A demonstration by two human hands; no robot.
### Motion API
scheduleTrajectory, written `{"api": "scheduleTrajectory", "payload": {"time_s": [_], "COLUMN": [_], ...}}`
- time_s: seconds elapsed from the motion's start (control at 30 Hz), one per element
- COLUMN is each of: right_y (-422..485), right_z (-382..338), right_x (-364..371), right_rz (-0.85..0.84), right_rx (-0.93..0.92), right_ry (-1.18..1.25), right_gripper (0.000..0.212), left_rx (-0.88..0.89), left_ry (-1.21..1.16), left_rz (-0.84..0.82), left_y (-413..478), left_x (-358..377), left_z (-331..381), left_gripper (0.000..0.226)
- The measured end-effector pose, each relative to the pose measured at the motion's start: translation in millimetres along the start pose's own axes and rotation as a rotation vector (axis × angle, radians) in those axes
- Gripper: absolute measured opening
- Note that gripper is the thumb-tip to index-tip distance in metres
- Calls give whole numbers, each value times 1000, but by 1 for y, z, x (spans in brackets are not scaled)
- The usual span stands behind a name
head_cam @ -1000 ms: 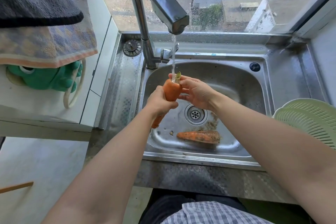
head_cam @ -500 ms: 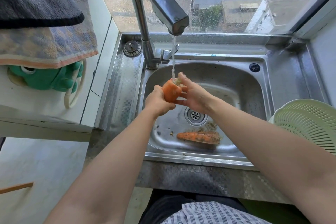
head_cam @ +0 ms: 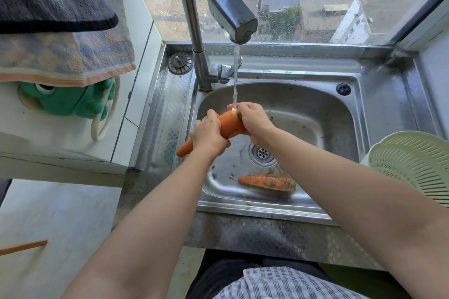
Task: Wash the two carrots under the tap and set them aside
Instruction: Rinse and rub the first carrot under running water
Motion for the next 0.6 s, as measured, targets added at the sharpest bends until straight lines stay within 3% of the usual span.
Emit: {"api": "scheduleTrajectory", "payload": {"time_s": [0.07,0.13,0.2,0.27,0.37,0.6], "right_y": [6,9,8,5,-2,-4], "right_z": [0,3,6,8,13,5], "right_x": [-2,-5,-7,-8,-5,-20], "right_rz": [163,177,65,-132,-291,65], "right_rx": [-7,57,106,97,48,-19], "right_ry": [-113,-107,16,204,370,198], "right_gripper": [26,21,14,32,35,19], "left_rx": [29,36,16,-40,-119,-95], "left_ry": [38,32,-29,-161,-350,-249], "left_rz": [5,-8,-40,-76,-139,-132], "left_y": [-1,-1,1,4,5,0], "left_x": [2,3,2,1,3,10], "left_z": [5,4,0,-5,-6,-9], "left_gripper": [53,54,58,61,64,55]}}
Point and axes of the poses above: each hand's wrist, its own y-axis towards the middle knuckle, its own x-axis out of the palm, z = x × y, the point moved 4 cm from there along y, towards the middle knuckle, and after that the axes turned 2 degrees about y, right-handed, at the moved point
